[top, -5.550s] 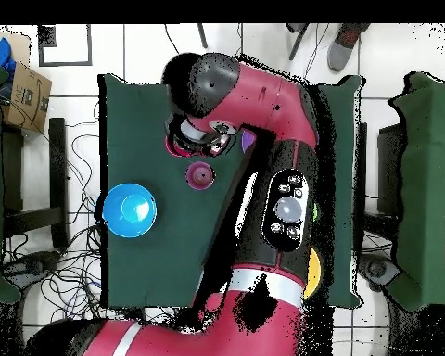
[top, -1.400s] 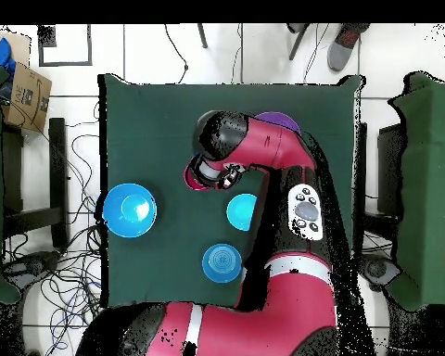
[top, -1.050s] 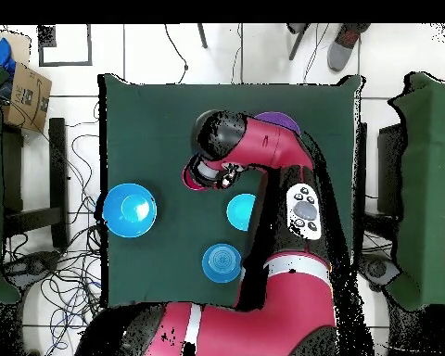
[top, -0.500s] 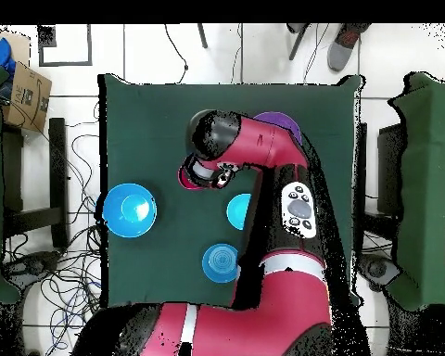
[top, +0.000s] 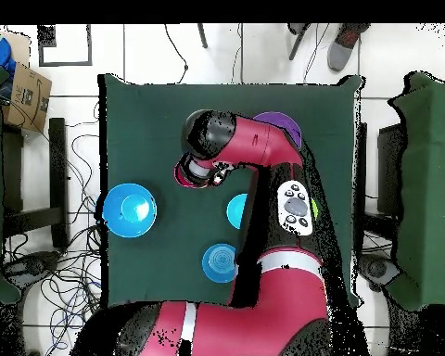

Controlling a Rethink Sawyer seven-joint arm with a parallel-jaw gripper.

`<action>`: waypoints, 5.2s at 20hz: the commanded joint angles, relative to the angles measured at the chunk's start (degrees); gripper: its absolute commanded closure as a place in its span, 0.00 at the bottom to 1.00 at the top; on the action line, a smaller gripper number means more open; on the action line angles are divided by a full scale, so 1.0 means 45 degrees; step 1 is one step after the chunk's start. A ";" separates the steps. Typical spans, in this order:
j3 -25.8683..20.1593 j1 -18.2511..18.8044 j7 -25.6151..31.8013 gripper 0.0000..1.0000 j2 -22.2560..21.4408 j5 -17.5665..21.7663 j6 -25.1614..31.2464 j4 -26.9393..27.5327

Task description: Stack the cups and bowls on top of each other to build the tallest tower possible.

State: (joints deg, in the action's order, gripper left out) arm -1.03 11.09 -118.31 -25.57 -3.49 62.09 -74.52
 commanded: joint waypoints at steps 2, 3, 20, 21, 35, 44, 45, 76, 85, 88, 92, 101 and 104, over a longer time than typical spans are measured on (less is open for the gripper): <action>-0.1530 -0.0249 0.0038 1.00 0.0348 -0.0043 -0.1494 -0.0795; -0.1552 -0.0213 0.0071 1.00 0.0353 -0.0038 -0.1542 -0.0836; -0.1467 0.0076 0.0291 1.00 0.0349 0.0160 -0.1326 -0.0701; -0.1462 0.0101 0.0328 1.00 0.0352 0.0179 -0.1319 -0.0700; -0.1059 0.0104 0.0074 0.00 0.0234 0.0516 -0.1836 -0.0851; -0.1065 0.0099 -0.0014 0.00 0.0176 0.0431 -0.1757 -0.0957; -0.1066 0.0100 -0.0020 0.00 0.0178 0.0424 -0.1740 -0.0952; -0.0886 -0.0467 -0.0343 0.00 -0.0437 0.0509 0.0372 0.0032; -0.0803 -0.0795 -0.0587 0.00 -0.0013 0.0574 0.0205 0.0492; -0.0735 -0.0942 -0.0685 0.00 0.0016 0.0625 -0.0036 0.0375; -0.0692 -0.1218 -0.0880 0.00 -0.0052 0.0584 -0.0391 0.0045; -0.0367 -0.1101 -0.0300 0.00 -0.0182 0.0904 -0.0748 -0.0299; -0.0273 -0.0977 0.0016 0.00 -0.0209 0.1116 -0.0955 -0.0266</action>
State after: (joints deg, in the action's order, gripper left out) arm -1.01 6.09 -118.31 -28.36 -3.26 60.22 -75.05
